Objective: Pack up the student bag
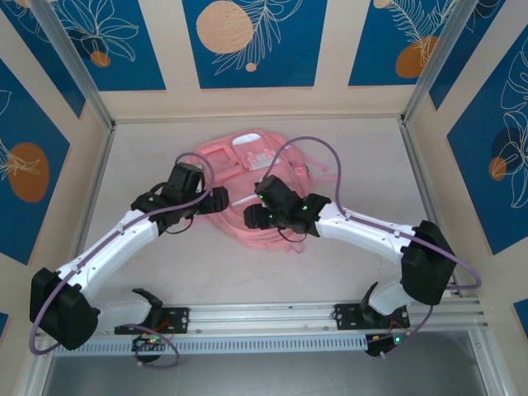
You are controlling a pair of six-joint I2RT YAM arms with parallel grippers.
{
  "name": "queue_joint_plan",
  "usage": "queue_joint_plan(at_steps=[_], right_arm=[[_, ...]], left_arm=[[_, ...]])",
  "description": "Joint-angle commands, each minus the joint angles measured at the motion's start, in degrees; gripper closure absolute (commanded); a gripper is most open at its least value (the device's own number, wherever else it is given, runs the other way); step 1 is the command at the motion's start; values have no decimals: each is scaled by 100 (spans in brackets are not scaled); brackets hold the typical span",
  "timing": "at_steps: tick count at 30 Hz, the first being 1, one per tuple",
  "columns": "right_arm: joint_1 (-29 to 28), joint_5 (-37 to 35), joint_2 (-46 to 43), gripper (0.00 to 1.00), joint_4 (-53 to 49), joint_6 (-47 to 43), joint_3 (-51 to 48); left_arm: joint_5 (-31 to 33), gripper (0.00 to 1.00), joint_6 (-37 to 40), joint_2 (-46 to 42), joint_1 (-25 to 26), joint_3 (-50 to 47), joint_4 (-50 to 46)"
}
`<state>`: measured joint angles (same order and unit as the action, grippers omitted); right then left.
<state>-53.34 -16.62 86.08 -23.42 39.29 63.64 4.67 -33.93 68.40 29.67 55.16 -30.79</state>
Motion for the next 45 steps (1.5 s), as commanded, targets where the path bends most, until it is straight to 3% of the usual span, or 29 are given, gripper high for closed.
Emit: queue_joint_plan(at_steps=[1, 9, 15, 22, 28, 36, 45], right_arm=[[-94, -207, 219, 53, -207, -282, 277], [-112, -35, 602, 60, -291, -281, 489], [-123, 101, 777, 68, -316, -286, 572], [-120, 146, 867, 70, -355, -255, 584], [-116, 64, 875, 81, -452, -272, 611], [-123, 11, 822, 99, -497, -255, 594], [-123, -181, 740, 100, -606, -193, 613]], left_arm=[[-147, 10, -244, -138, -135, -147, -10], [-298, 7, -272, -160, -233, -216, 77], [-914, 11, -210, -113, -234, -250, 370], [-1833, 27, -509, 147, -238, -398, 1156], [-2294, 43, -841, 577, -236, -462, 1662], [-2090, 50, -1095, 949, -247, -475, 1681], [-2020, 67, -1159, 1412, -273, -339, 1722]])
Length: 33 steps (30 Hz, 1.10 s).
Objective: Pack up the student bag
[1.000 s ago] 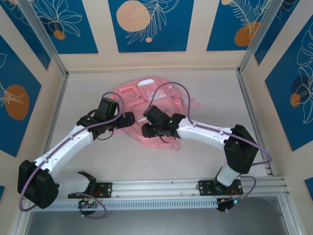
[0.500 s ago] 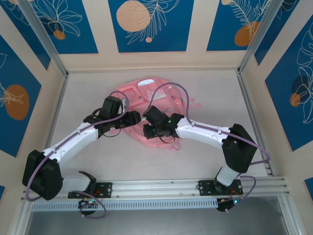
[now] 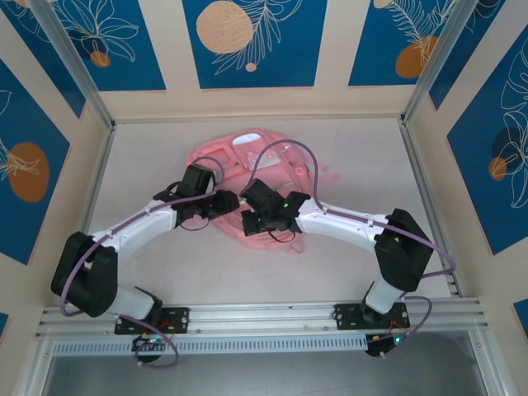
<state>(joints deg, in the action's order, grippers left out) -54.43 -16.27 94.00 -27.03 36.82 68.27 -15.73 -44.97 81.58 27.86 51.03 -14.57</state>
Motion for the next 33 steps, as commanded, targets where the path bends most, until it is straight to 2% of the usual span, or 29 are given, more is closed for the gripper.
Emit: queue_joint_plan(at_steps=[1, 4, 8, 12, 16, 20, 23, 25, 28, 30, 33], right_arm=[[-8, -286, -78, 100, -307, 64, 142], [66, -504, -196, 100, -657, 8, 66], [381, -688, -590, 100, -874, -180, -349], [1015, -684, -1015, 100, -867, -455, -850], [1690, -347, -1239, 100, -752, -598, -1111], [1779, 34, -1269, 100, -608, -641, -1056], [1599, 523, -1226, 100, -325, -614, -1037], [1399, 838, -1134, 100, -121, -598, -986], [1026, 1206, -899, 100, 158, -546, -799], [781, 1359, -671, 100, 304, -502, -646], [472, 1407, -329, 100, 461, -456, -338]], left_arm=[[67, 72, -56, 106, -103, 70, 92], [172, 87, 37, 94, -141, 74, 24], [283, 100, 283, 58, -197, 92, -187], [412, 100, 474, -60, -280, 49, -370], [603, 100, 663, -255, -379, 13, -633], [820, 100, 718, -461, -530, -18, -936], [1018, 81, 744, -685, -677, -22, -1219], [1192, 64, 753, -892, -767, -6, -1415], [1391, 50, 721, -1192, -858, 4, -1680], [1428, 47, 500, -1370, -878, -20, -1759], [1162, 45, 123, -1526, -882, -83, -1709]])
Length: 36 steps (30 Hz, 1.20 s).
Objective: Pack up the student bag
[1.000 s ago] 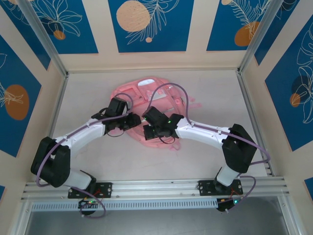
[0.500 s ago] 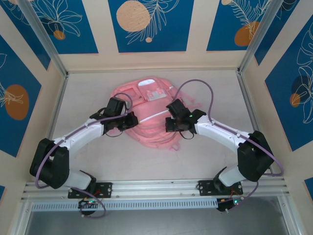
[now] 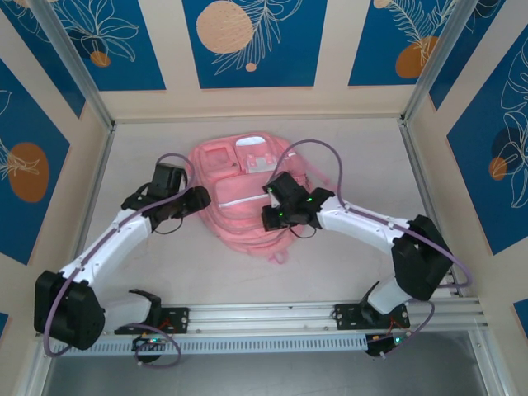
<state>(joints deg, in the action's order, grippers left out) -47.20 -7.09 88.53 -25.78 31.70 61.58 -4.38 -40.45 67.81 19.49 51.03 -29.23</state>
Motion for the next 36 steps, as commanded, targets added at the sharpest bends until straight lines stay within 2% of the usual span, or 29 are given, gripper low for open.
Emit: queue_joint_plan(at_steps=[1, 6, 11, 16, 21, 25, 28, 33, 36], right_arm=[[-317, 543, 332, 100, 407, 78, 417], [-607, 676, 766, 100, 560, 83, 865], [-696, 650, 881, 100, 574, 103, 1029], [-698, 479, 767, 100, 475, 119, 928], [-694, 342, 622, 100, 413, 143, 805], [-684, 156, 498, 100, 169, 9, 766], [-595, -265, 268, 100, -218, -312, 629], [-78, -478, -251, 100, -575, -1144, 22], [249, -640, -429, 100, -727, -1589, -94]], left_arm=[[-106, 44, -478, -224, -42, -173, -109], [-618, 43, -920, -362, -24, -481, 272], [-1460, 45, -1101, -162, 4, -737, 994], [-1661, 54, -1201, 36, 68, -805, 1400], [-1861, 57, -1257, 366, 148, -761, 1667], [-1777, 67, -1093, 587, 212, -658, 1543], [-1502, 80, -872, 659, 231, -591, 1300], [-1068, 99, -599, 651, 223, -559, 1065], [-750, 100, -386, 558, 200, -485, 797]])
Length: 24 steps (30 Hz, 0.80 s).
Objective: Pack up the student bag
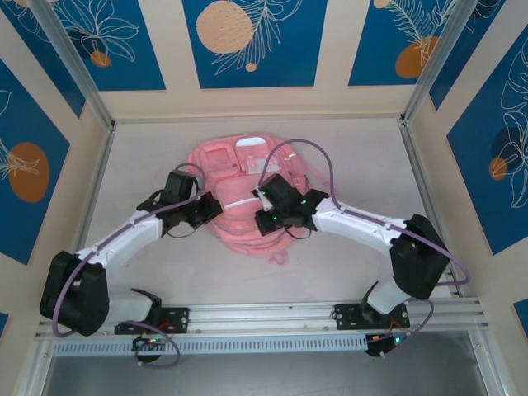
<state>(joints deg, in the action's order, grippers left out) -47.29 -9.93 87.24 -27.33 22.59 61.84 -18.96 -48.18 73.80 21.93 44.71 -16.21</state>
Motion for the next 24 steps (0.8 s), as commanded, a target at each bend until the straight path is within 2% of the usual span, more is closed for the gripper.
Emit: queue_joint_plan(at_steps=[1, 7, 14, 18, 24], right_arm=[[353, -408, -329, 100, -574, -788, -120], [791, -626, -302, 100, -424, -1465, -69], [1366, -882, -74, 100, -100, -2035, 130], [1853, -131, 207, 100, 229, -2252, 374], [2121, 676, 787, 100, 311, -2659, 940]], left_arm=[[786, 100, 460, -69, -64, 173, -599], [1110, 100, 898, -366, -344, 205, -1200], [1034, 100, 1734, -384, -637, 328, -1789], [736, 100, 2079, -299, -638, 367, -1763], [368, 100, 2655, -152, -634, 441, -1811]])
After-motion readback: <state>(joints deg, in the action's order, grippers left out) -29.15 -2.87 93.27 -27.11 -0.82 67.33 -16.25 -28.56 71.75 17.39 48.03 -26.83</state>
